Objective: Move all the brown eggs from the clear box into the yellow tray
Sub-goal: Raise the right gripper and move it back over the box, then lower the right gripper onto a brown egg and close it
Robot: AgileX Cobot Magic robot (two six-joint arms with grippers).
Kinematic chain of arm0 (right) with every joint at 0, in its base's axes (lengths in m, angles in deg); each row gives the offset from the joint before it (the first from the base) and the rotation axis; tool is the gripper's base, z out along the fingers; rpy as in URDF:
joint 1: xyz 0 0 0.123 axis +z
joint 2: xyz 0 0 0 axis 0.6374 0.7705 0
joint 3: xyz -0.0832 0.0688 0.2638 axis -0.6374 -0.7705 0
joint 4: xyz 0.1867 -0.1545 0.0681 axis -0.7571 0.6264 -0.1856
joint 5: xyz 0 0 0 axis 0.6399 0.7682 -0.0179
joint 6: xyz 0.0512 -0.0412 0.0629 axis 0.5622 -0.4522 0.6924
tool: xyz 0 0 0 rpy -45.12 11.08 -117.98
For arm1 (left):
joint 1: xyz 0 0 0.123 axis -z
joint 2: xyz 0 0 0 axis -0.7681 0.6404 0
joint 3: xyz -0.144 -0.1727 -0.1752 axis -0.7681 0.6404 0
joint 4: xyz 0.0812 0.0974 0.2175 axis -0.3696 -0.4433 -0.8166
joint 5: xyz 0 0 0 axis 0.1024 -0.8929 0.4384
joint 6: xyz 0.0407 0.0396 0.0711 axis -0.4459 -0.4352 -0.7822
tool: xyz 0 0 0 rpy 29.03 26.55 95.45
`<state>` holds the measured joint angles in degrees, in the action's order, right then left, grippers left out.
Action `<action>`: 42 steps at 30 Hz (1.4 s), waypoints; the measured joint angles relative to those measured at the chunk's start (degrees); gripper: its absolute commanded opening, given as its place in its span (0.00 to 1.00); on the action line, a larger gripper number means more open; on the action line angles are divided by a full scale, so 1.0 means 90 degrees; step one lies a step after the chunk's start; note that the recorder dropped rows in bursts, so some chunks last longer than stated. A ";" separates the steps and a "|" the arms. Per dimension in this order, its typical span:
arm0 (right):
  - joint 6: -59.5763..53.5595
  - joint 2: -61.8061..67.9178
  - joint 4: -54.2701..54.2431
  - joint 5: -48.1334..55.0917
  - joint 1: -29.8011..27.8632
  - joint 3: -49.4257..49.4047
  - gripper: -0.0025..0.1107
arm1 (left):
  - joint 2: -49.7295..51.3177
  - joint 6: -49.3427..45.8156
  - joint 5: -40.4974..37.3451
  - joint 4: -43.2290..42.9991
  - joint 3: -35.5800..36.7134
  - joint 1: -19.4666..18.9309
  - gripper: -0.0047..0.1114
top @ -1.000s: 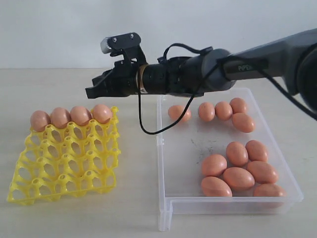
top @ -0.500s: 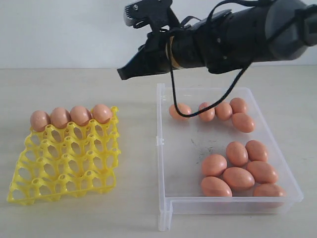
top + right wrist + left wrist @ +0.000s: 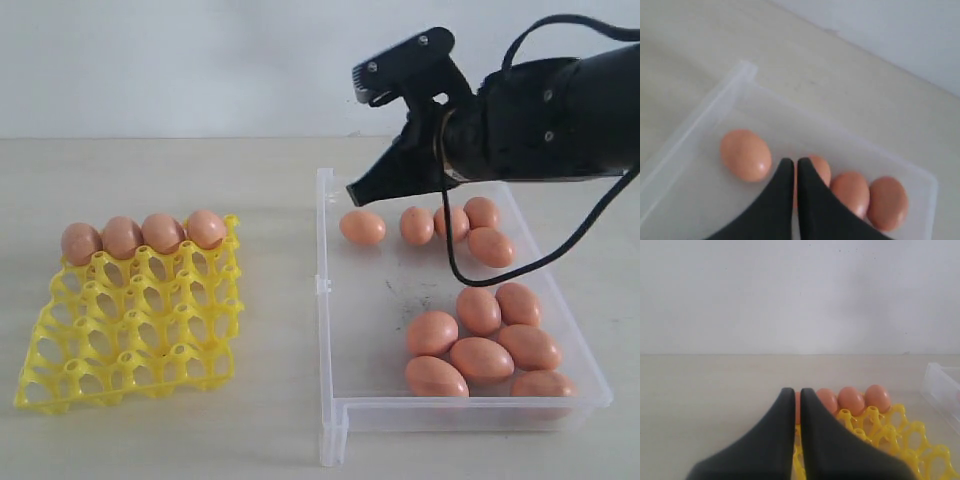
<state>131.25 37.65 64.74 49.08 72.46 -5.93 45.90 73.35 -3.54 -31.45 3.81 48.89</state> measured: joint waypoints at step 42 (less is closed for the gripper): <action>-0.7794 0.1647 -0.8645 0.3413 -0.1697 0.0909 0.53 | 0.0000 0.0000 0.0000 0.0000 0.0000 0.0000 0.07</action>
<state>61.11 52.47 -13.06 79.80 57.18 2.26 45.90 73.35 -3.54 -31.45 3.81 48.89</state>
